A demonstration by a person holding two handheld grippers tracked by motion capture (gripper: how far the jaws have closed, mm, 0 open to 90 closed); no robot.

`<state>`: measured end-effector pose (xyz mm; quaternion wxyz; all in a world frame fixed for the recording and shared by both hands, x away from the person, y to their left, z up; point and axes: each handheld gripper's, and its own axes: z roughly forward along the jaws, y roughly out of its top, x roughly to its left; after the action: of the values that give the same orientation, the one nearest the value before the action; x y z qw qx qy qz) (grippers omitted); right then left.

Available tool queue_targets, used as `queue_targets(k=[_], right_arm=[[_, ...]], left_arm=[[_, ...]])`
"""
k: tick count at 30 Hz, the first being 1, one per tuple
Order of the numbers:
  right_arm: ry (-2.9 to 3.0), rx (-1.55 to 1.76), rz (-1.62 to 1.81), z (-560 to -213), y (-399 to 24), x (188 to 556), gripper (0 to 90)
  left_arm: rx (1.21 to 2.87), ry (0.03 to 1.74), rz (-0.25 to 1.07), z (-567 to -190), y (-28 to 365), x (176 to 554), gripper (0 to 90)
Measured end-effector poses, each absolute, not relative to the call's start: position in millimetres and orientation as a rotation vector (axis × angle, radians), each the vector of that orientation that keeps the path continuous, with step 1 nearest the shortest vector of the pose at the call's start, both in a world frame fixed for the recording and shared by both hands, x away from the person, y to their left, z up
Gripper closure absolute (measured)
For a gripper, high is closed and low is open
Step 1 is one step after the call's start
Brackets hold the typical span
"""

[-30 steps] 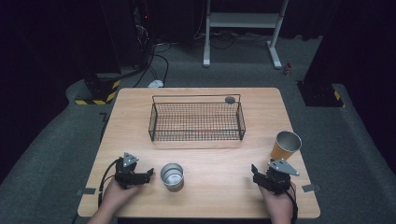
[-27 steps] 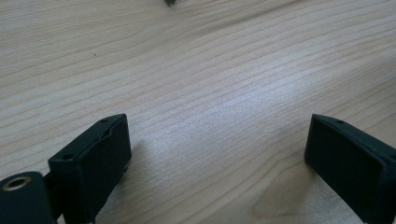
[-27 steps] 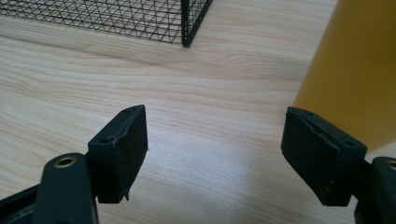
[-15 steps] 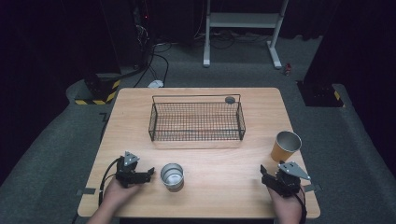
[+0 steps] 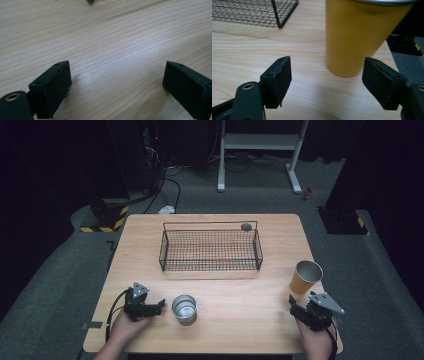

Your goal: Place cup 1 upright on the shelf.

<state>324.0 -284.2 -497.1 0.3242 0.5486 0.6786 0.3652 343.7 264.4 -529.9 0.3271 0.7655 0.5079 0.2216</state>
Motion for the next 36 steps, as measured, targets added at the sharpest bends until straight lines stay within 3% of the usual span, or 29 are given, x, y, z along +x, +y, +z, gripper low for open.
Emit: queue_targets(k=[9, 22, 36], right_arm=[[1.767, 1.449, 0.944, -496, -296, 330, 21.6], [1.752, 1.470, 0.921, -492, -299, 348, 10.5], [1.724, 1.485, 0.996, -491, -304, 366, 10.1]], left_arm=[[1.984, 1.350, 0.593, -530, 264, 342, 12.5], [1.977, 1.367, 0.600, -530, 264, 341, 11.6], [1.978, 1.365, 0.601, -530, 264, 341, 11.7]])
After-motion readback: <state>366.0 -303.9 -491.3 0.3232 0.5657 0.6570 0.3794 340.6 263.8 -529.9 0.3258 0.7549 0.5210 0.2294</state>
